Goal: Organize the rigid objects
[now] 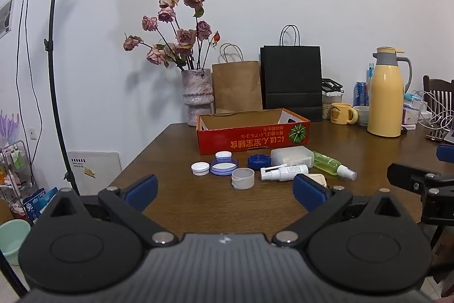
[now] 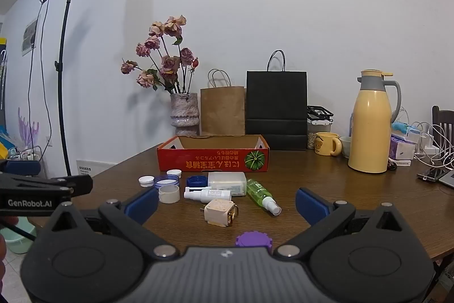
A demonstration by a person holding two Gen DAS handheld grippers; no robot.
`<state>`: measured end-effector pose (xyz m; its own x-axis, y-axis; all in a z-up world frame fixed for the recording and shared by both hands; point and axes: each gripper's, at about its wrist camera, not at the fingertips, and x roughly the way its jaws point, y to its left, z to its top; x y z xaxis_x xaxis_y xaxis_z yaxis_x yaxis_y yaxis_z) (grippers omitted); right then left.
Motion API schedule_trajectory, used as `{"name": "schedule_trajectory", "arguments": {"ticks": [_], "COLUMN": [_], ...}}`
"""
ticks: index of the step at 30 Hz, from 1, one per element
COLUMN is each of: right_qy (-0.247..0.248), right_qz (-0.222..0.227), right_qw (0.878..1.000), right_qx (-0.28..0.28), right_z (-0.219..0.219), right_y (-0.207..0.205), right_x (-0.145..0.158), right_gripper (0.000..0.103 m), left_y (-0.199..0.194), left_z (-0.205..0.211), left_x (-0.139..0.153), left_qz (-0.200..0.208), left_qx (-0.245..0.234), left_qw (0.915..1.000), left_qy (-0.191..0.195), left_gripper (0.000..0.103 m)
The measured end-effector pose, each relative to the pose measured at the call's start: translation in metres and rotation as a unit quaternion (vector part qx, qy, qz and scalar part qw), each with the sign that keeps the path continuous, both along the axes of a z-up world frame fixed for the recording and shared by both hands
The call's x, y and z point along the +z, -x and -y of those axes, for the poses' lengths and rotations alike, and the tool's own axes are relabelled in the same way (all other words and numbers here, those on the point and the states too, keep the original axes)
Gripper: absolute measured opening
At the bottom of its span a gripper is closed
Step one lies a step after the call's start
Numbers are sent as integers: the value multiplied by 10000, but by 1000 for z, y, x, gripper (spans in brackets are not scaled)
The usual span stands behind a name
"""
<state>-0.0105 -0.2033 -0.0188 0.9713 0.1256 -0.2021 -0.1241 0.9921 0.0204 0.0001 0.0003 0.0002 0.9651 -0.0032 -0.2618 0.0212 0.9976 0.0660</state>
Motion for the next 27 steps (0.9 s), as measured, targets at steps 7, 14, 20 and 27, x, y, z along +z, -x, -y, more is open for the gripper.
{"name": "schedule_trajectory", "arguments": {"ticks": [7, 14, 20, 27], "right_qy": [-30, -27, -29, -28], "right_qz": [-12, -13, -10, -9], "right_qw": [10000, 10000, 10000, 10000], "right_qx": [-6, 0, -2, -2], "right_z": [0, 0, 0, -1], "right_y": [0, 0, 1, 1], "right_x": [0, -1, -1, -1], "right_gripper": [103, 103, 103, 103], "left_y": [-1, -2, -2, -1], "left_z": [-1, -1, -1, -2], "left_x": [-1, -1, -1, -1], "left_qz": [-12, -5, 1, 6], "left_qx": [-6, -12, -11, -11], "left_qw": [10000, 10000, 10000, 10000], "left_qy": [-5, -7, -12, -12], "left_gripper": [103, 103, 103, 103]}}
